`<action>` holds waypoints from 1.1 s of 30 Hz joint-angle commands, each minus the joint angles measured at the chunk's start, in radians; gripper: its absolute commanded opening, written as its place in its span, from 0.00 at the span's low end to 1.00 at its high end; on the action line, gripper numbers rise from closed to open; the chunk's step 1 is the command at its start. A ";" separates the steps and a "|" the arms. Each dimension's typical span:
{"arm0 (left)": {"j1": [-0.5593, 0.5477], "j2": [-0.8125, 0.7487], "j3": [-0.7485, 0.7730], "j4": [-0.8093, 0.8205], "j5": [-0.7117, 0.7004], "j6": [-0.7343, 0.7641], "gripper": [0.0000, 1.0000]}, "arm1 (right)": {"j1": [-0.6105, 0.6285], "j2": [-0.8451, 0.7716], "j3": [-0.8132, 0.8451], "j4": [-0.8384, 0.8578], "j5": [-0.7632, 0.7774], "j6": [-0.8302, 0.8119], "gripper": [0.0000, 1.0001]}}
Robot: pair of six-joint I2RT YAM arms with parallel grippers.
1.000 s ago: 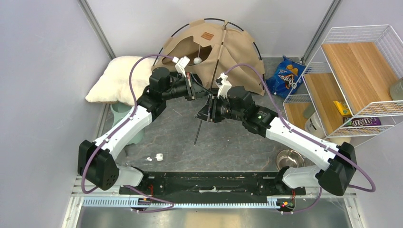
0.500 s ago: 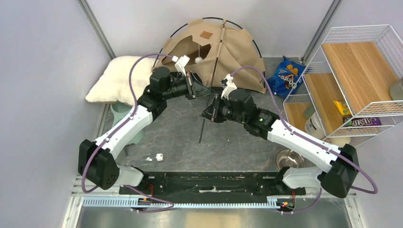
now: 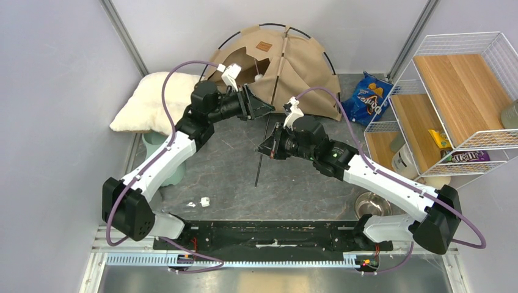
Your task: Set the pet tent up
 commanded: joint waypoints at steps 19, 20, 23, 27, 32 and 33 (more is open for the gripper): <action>0.006 -0.148 -0.220 0.062 -0.284 0.457 0.59 | -0.005 0.003 0.023 0.023 0.026 0.001 0.00; 0.007 -0.139 -0.243 0.104 -0.252 0.468 0.59 | -0.006 0.005 0.023 0.023 0.024 0.001 0.00; 0.007 -0.111 -0.295 0.248 -0.213 0.504 0.60 | -0.006 0.009 0.026 0.024 0.018 0.001 0.00; 0.006 -0.066 -0.360 0.488 -0.219 0.505 0.60 | -0.005 0.007 0.021 0.028 0.020 0.001 0.00; -0.023 0.018 -0.394 0.703 -0.252 0.521 0.60 | -0.006 0.012 0.023 0.037 0.018 -0.002 0.00; -0.034 0.028 -0.407 0.738 -0.275 0.541 0.60 | -0.006 0.015 0.028 0.036 0.018 -0.003 0.00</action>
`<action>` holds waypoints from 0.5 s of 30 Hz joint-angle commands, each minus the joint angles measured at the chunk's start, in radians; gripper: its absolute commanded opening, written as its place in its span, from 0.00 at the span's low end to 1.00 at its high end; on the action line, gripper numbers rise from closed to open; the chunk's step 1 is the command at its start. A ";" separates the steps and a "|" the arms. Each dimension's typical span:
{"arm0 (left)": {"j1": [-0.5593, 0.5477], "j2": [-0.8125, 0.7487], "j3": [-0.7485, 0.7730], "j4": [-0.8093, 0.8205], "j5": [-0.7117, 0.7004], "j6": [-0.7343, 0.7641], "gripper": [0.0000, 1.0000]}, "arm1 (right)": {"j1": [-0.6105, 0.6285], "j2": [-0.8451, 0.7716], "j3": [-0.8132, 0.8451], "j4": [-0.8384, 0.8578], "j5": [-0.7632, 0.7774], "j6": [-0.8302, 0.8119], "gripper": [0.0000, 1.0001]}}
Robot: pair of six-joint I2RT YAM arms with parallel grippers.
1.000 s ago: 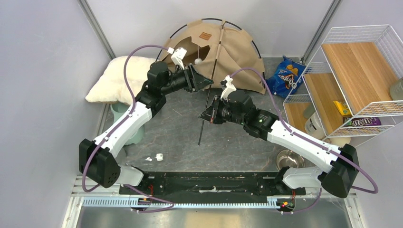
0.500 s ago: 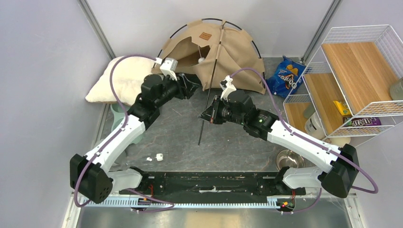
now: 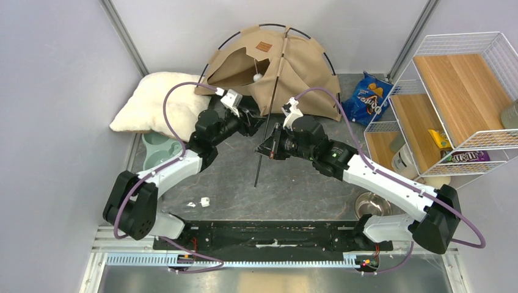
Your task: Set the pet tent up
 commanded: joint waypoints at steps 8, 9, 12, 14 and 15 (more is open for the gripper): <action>-0.055 0.098 -0.056 0.399 -0.142 0.127 0.56 | -0.006 0.012 0.032 0.045 0.033 -0.013 0.00; -0.056 0.102 -0.057 0.409 -0.151 0.126 0.54 | -0.005 0.012 0.033 0.045 0.032 -0.013 0.00; -0.063 0.120 -0.055 0.426 -0.156 0.124 0.48 | -0.005 0.016 0.036 0.044 0.031 -0.013 0.00; -0.067 0.130 -0.061 0.443 -0.156 0.124 0.44 | -0.006 0.017 0.038 0.046 0.032 -0.013 0.00; -0.070 0.134 -0.062 0.449 -0.154 0.125 0.45 | -0.006 0.017 0.037 0.046 0.032 -0.013 0.00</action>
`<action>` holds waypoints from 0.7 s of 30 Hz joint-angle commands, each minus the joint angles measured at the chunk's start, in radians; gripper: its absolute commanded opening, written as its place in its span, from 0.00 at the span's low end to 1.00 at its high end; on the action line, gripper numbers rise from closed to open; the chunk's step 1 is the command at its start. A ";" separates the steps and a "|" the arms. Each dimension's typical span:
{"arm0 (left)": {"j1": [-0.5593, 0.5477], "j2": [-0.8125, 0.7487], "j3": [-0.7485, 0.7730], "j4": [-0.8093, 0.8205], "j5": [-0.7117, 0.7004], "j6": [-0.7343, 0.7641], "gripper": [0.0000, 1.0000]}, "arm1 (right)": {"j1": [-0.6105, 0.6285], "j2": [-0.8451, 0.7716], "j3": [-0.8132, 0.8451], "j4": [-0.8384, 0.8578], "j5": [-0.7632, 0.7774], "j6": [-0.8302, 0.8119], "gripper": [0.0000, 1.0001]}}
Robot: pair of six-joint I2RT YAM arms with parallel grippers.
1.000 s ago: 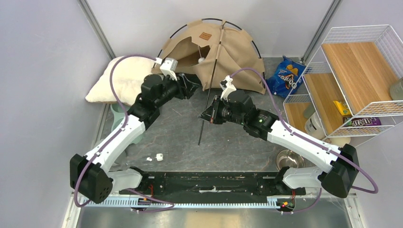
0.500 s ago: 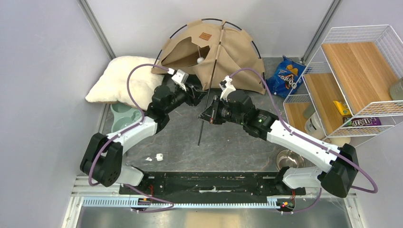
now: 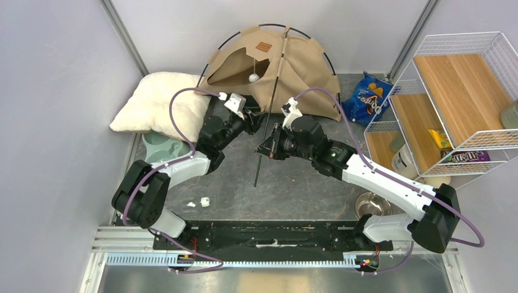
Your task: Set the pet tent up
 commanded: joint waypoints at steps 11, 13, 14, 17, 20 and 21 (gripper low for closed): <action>-0.030 0.042 -0.025 0.122 -0.024 0.077 0.34 | -0.006 0.007 0.034 0.048 0.036 -0.008 0.00; -0.034 0.044 -0.022 0.119 -0.026 0.085 0.28 | -0.006 0.007 0.034 0.048 0.037 -0.008 0.00; -0.035 0.046 -0.020 0.117 -0.028 0.086 0.25 | -0.006 0.007 0.035 0.048 0.037 -0.008 0.00; -0.037 0.046 -0.014 0.118 -0.035 0.088 0.16 | -0.006 0.006 0.034 0.048 0.039 -0.008 0.00; -0.037 0.040 -0.007 0.115 -0.028 0.084 0.02 | -0.006 0.005 0.032 0.048 0.042 -0.009 0.00; -0.036 0.036 -0.008 0.112 -0.025 0.079 0.02 | -0.006 0.002 0.031 0.049 0.045 -0.008 0.00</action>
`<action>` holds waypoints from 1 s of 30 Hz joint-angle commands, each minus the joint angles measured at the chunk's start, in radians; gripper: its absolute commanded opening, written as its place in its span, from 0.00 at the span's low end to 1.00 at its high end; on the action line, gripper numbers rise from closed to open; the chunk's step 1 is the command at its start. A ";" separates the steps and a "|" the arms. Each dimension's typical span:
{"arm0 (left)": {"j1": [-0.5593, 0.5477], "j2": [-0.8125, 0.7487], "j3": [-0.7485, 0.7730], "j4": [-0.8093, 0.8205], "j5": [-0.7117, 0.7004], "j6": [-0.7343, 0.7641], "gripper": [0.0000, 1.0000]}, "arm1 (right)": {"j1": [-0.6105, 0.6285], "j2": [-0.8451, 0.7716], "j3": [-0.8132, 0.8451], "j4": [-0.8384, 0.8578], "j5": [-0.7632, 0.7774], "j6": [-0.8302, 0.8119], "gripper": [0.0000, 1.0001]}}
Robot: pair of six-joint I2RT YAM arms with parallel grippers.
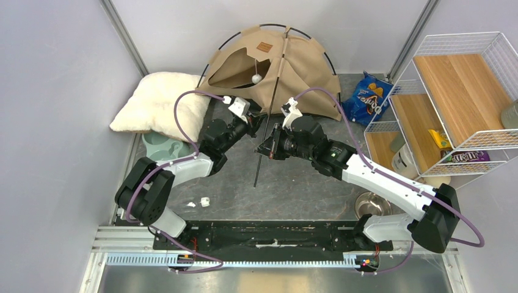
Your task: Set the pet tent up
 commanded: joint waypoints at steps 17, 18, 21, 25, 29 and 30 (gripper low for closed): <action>-0.009 -0.237 -0.051 -0.200 0.082 -0.055 0.02 | -0.011 -0.004 0.082 0.142 0.326 0.089 0.00; -0.009 -0.262 -0.064 -0.215 0.083 -0.057 0.02 | -0.012 -0.001 0.093 0.154 0.337 0.089 0.00; -0.009 -0.331 -0.095 -0.264 0.091 -0.065 0.02 | -0.024 0.009 0.122 0.185 0.366 0.093 0.00; -0.009 -0.412 -0.124 -0.335 0.111 -0.079 0.02 | -0.033 0.026 0.165 0.233 0.402 0.083 0.00; -0.009 -0.483 -0.143 -0.396 0.121 -0.105 0.02 | -0.042 0.054 0.195 0.253 0.431 0.074 0.00; -0.009 -0.498 -0.145 -0.411 0.120 -0.113 0.02 | -0.044 0.058 0.197 0.265 0.435 0.073 0.00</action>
